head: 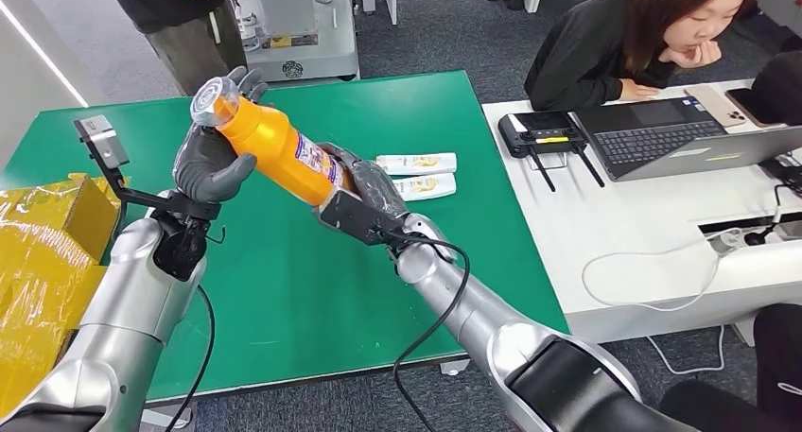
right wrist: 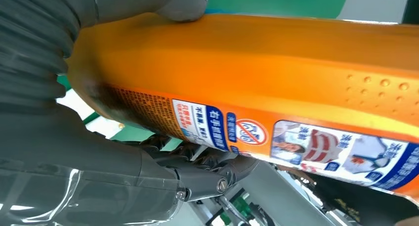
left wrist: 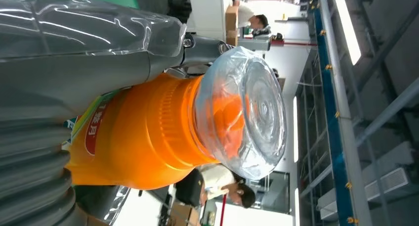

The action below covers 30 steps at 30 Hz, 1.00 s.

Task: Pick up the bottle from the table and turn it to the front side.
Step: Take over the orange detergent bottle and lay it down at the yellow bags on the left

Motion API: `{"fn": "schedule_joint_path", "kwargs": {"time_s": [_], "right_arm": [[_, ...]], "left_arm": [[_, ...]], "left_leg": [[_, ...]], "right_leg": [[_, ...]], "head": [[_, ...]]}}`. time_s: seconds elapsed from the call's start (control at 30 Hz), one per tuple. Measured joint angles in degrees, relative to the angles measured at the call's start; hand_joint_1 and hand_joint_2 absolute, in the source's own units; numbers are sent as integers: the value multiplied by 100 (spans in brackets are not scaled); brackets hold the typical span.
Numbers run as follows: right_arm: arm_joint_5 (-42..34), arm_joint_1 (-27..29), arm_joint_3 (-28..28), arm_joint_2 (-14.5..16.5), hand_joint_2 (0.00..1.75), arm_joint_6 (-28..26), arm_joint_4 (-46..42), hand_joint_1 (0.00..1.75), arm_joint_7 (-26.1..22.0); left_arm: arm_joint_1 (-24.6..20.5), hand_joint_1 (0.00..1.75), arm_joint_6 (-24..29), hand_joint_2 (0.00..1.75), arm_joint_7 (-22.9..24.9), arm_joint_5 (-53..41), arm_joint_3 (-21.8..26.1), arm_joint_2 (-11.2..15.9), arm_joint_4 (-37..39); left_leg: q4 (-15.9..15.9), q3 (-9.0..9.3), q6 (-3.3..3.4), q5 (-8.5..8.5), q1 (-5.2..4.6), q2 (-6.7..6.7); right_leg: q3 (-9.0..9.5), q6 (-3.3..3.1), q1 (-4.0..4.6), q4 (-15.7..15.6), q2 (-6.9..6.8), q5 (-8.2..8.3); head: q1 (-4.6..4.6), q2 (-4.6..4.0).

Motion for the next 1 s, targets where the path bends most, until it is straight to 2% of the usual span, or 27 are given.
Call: {"fn": "schedule_joint_path", "kwargs": {"time_s": [0.13, 0.3, 0.57, 0.73, 0.77, 0.87, 0.9, 1.0], "right_arm": [[38, -28, 25, 3, 175, -44, 2, 175, 58], [99, -96, 35, 40, 175, -76, 1, 175, 66], [50, -132, 39, 257, 175, -10, -7, 175, -32], [135, -167, 43, 345, 175, 76, -7, 175, 60], [156, -169, 45, 355, 175, 87, -6, 175, 93], [214, -169, 50, 367, 175, 98, -3, 175, 163], [223, -169, 51, 368, 175, 102, -2, 175, 178], [226, -170, 52, 369, 175, 128, 4, 175, 220]], "left_arm": [[-94, 0, -125, 175, 127, -39, -43, -36, 142], [-159, 0, -92, 175, 41, -192, -135, -82, 317], [-165, 0, 722, 175, -352, -769, -209, -173, 433], [-154, 0, 988, 175, -515, -964, -235, -170, 474], [-144, 12, 1036, 175, -554, -1005, -235, -168, 475], [-114, 143, 1173, 175, -636, -1134, -235, -158, 475], [-108, 175, 1221, 175, -656, -1172, -235, -152, 475], [-93, 175, 1321, 175, -723, -1237, -235, -133, 475]], "left_leg": [[0, 0, 0, 0, 0, 0], [1, 0, 0, 0, 0, 2], [0, 0, 0, 0, 1, 2], [0, 0, -1, 1, 1, 1], [0, 0, -1, 1, 1, 1], [0, -1, 0, 1, 1, -1], [0, -1, 0, 1, 1, -1], [0, -1, 0, 1, 0, -1]], "right_leg": [[0, 0, 0, 0, 0, 1], [0, -1, 0, 1, 1, 2], [0, -1, 1, 2, 2, 1], [0, -1, 1, 3, 1, 2], [1, -1, 1, 3, 1, 2], [1, -1, 1, 3, 0, 2], [1, -1, 1, 3, -1, 2], [1, -1, 0, 2, -1, 2]], "head": [[-1, -1], [-1, 0], [-1, -1], [-1, -1], [-1, -1], [-1, 0], [-1, 0], [-1, 0]]}}
